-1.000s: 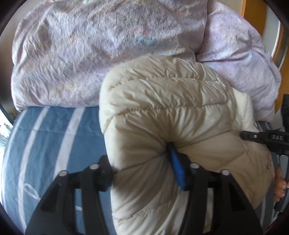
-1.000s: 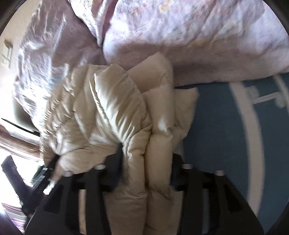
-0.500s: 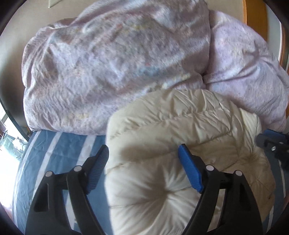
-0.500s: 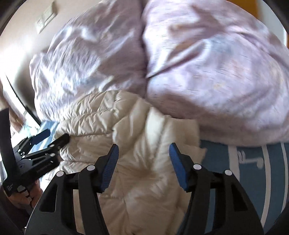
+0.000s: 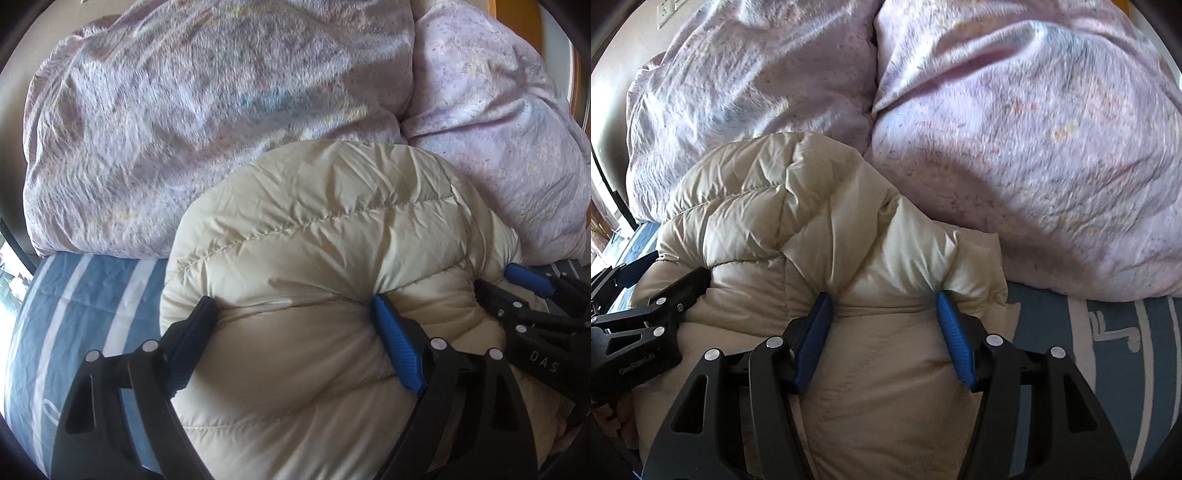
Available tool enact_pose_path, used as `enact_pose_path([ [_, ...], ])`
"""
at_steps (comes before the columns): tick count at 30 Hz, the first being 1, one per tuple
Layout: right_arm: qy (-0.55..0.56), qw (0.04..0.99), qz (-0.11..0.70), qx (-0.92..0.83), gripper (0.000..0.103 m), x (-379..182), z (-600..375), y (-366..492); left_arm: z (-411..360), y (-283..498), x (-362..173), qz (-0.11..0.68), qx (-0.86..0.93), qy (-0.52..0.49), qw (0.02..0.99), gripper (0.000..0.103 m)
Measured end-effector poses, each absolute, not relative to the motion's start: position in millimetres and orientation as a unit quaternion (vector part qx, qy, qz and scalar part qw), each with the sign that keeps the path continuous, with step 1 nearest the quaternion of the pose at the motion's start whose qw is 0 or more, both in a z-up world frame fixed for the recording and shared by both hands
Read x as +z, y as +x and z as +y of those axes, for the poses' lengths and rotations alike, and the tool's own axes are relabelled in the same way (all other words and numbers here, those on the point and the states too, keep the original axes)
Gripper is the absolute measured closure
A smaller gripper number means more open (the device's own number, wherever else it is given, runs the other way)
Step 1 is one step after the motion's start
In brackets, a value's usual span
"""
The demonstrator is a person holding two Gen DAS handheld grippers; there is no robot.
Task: Fold large clothes
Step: 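Press the refolded cream jacket bundle flat with both grippers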
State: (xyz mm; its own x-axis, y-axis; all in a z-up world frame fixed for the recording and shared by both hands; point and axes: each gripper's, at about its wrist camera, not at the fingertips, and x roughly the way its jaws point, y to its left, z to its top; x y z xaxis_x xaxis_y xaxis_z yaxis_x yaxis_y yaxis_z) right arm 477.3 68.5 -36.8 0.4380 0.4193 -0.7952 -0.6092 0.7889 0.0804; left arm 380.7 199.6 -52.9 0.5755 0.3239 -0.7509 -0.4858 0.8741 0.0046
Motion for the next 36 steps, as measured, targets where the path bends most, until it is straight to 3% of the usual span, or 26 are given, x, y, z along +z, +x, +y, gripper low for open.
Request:
enact_pose_path([
  [36,-0.077,0.867,0.407,0.277,0.037,-81,50,465,223,388,-100,0.384,0.230,-0.123,0.886,0.003],
])
